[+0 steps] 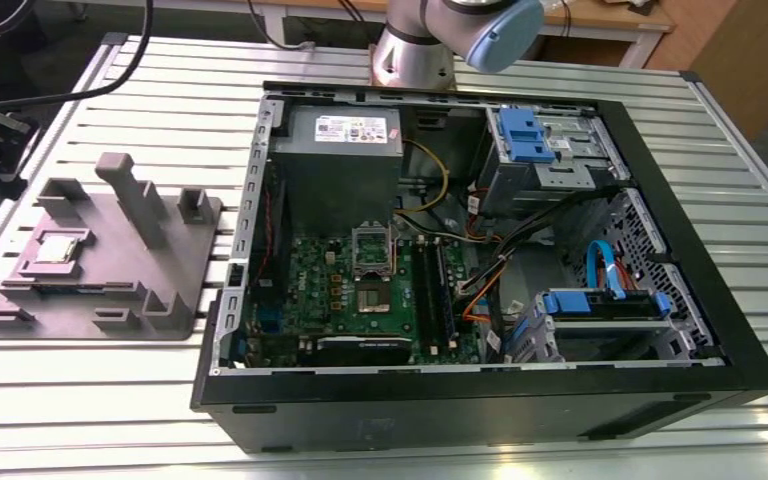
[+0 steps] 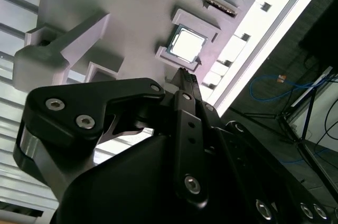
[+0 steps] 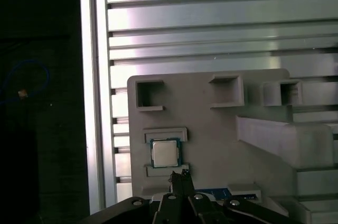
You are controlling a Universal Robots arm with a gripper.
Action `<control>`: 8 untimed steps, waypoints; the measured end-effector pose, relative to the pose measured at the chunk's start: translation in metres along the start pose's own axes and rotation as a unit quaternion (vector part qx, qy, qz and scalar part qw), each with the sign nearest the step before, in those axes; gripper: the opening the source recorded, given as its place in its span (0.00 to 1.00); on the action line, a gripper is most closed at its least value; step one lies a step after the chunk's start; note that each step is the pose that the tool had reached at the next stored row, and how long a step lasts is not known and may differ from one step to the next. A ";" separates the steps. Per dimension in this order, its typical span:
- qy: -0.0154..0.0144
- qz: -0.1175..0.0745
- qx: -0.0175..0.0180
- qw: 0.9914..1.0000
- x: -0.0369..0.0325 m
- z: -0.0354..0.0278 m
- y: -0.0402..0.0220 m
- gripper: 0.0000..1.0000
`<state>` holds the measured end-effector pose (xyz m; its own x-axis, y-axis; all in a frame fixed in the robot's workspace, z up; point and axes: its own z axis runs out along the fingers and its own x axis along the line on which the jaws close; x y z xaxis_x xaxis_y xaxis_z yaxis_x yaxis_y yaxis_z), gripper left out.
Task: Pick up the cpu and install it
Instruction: 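Reach for the cpu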
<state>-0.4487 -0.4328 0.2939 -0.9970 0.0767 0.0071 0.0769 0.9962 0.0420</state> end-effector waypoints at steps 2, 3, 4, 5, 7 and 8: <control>0.000 0.000 0.000 1.000 0.0006 0.0022 -0.0006 0.11; 0.000 0.000 0.000 1.000 0.0009 0.0032 -0.0009 0.11; 0.000 0.000 0.000 1.000 0.0012 0.0043 -0.0011 0.11; 0.000 0.000 0.000 1.000 0.0014 0.0056 -0.0013 0.11; 0.000 0.000 0.000 1.000 0.0017 0.0082 -0.0019 0.11; 0.000 0.000 0.000 1.000 0.0016 0.0094 -0.0022 0.11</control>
<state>-0.4506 -0.4345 0.2844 -0.9970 0.0766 0.0076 0.0768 0.9962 0.0418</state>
